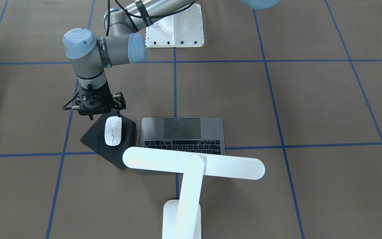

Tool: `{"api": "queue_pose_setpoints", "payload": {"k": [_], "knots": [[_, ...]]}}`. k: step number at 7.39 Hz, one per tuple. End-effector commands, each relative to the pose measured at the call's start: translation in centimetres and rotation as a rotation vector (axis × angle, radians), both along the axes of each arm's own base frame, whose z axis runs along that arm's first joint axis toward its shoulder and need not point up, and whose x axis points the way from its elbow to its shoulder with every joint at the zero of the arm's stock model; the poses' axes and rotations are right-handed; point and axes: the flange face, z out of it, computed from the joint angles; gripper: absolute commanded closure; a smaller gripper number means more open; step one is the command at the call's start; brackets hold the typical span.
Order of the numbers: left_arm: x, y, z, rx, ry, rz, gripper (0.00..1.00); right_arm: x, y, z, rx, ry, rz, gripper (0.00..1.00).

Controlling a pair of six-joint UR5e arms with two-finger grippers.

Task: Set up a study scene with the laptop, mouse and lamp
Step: 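Lower the white mouse onto the mouse pad and open left gripper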

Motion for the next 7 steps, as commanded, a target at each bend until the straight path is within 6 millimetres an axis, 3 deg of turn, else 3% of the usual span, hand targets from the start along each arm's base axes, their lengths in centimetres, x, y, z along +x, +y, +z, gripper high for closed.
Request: {"api": "queue_pose_setpoints", "payload": {"k": [1,2,3,4,5,6,7], "knots": [[-1.1,0.6,-2.5,0.004,0.05,0.055,0.0,0.0,0.0,0.0,0.002,0.003,0.001,0.0],[-2.6,0.8,-3.7,-0.019,0.035,0.086,0.0,0.1,0.1,0.3,-0.004,0.004,0.001,0.0],[-5.4,1.6,-3.8,-0.03,0.021,0.138,0.0,0.1,0.2,0.6,-0.011,0.007,0.002,0.0],[-9.3,3.1,-1.1,-0.026,0.055,0.184,0.0,0.2,0.3,0.8,-0.014,0.008,0.004,0.01],[-15.1,3.5,2.4,-0.028,0.041,0.23,0.0,1.2,0.6,1.1,-0.021,0.007,0.021,0.01],[-22.0,3.9,5.4,-0.013,0.019,0.27,0.0,3.0,1.2,1.6,-0.029,0.007,0.052,0.01],[-29.3,5.3,9.7,0.046,-0.014,0.303,0.0,4.9,1.7,1.8,-0.033,0.007,0.086,0.01]]}}
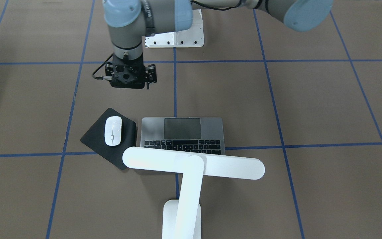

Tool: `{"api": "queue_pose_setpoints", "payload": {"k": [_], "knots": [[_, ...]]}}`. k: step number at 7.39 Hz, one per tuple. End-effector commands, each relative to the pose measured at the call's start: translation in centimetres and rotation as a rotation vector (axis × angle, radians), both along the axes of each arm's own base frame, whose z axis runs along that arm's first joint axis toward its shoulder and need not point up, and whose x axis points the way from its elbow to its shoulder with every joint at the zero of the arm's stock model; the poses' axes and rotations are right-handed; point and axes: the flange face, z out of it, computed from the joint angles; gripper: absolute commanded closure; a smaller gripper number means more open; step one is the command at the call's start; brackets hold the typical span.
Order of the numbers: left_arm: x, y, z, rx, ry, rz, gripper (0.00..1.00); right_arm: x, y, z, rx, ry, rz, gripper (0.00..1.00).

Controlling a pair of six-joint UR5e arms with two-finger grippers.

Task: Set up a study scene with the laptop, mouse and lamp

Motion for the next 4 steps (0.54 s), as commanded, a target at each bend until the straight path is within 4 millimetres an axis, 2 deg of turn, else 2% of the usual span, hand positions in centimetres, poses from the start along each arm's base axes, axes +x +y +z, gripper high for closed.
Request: {"api": "queue_pose_setpoints", "payload": {"k": [1,2,3,4], "knots": [[-15.8,2.2,8.7,0.134,-0.061,0.078,0.0,3.7,0.8,0.3,-0.014,-0.003,0.066,0.0],[-21.3,1.4,12.3,0.19,-0.104,0.094,0.0,4.7,0.9,-0.6,-0.024,-0.002,0.076,0.0],[-25.6,0.3,16.3,0.201,-0.126,0.136,0.0,5.2,1.0,-2.5,-0.048,-0.001,0.082,0.0],[-31.3,-1.6,21.0,0.23,-0.152,0.181,0.0,5.4,1.7,-4.1,-0.066,0.012,0.054,0.0]]}}
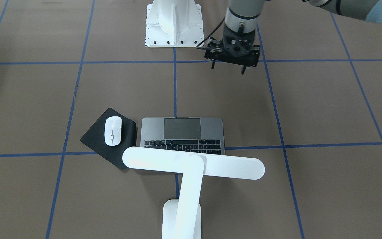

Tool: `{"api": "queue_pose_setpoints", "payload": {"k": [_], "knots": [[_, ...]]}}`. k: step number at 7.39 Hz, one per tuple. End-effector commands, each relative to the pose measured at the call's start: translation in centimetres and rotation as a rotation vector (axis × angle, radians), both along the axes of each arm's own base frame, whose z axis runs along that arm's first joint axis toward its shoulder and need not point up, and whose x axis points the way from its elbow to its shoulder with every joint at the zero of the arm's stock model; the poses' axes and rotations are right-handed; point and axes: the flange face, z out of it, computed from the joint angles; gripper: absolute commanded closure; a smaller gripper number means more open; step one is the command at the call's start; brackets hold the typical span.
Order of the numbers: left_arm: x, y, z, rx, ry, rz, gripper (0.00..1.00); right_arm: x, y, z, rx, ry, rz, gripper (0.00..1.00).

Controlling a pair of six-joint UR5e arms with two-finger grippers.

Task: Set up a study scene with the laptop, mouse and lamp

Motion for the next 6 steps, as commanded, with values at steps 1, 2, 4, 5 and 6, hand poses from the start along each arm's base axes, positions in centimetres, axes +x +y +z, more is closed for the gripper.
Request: {"api": "queue_pose_setpoints", "payload": {"k": [1,2,4,5,6], "knots": [[-13.3,-3.6,10.3,0.073,-0.057,0.115,0.0,2.0,2.0,-2.9,-0.016,0.021,-0.047,0.0],[-19.8,-5.3,15.4,0.097,-0.079,0.157,0.0,2.6,3.9,-3.5,-0.018,0.029,-0.052,0.0],[-32.9,-6.7,26.5,0.089,-0.082,0.192,0.0,3.1,7.1,-2.7,-0.034,0.028,-0.047,0.01],[-38.2,-5.3,32.5,0.029,-0.086,0.161,0.0,3.2,7.9,-2.1,-0.048,0.029,-0.044,0.0],[-42.3,-2.7,37.4,-0.059,-0.086,0.088,0.0,3.2,8.0,-2.1,-0.048,0.029,-0.044,0.0]]}}
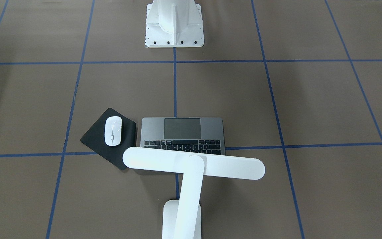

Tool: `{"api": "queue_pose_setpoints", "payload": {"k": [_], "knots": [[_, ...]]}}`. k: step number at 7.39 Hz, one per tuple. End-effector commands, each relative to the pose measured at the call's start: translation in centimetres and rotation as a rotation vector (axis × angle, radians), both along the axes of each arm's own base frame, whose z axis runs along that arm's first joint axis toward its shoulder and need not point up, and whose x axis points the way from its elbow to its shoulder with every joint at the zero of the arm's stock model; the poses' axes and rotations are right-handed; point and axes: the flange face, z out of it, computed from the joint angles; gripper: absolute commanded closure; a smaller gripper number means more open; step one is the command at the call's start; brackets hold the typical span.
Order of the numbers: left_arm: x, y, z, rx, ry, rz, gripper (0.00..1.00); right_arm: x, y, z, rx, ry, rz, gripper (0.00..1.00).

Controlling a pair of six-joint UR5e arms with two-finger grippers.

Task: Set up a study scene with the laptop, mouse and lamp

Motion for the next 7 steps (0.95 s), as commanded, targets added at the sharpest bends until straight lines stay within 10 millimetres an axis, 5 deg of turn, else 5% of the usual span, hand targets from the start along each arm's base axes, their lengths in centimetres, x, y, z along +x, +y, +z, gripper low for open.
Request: {"api": "queue_pose_setpoints", "payload": {"k": [1,2,5,7], "knots": [[-6.2,5.6,10.0,-0.133,-0.004,-0.076,0.0,0.1,0.4,0.2,-0.008,0.0,0.007,0.0],[-7.6,6.0,10.8,-0.11,-0.002,-0.106,0.0,0.1,0.3,0.3,-0.012,-0.002,0.011,0.0],[-10.8,12.5,15.4,-0.096,0.012,-0.207,0.0,0.0,-0.2,-0.1,-0.009,-0.004,0.014,0.0],[-10.9,12.5,14.8,-0.09,0.013,-0.212,0.0,0.0,-0.8,0.0,-0.035,-0.005,0.034,0.0]]}}
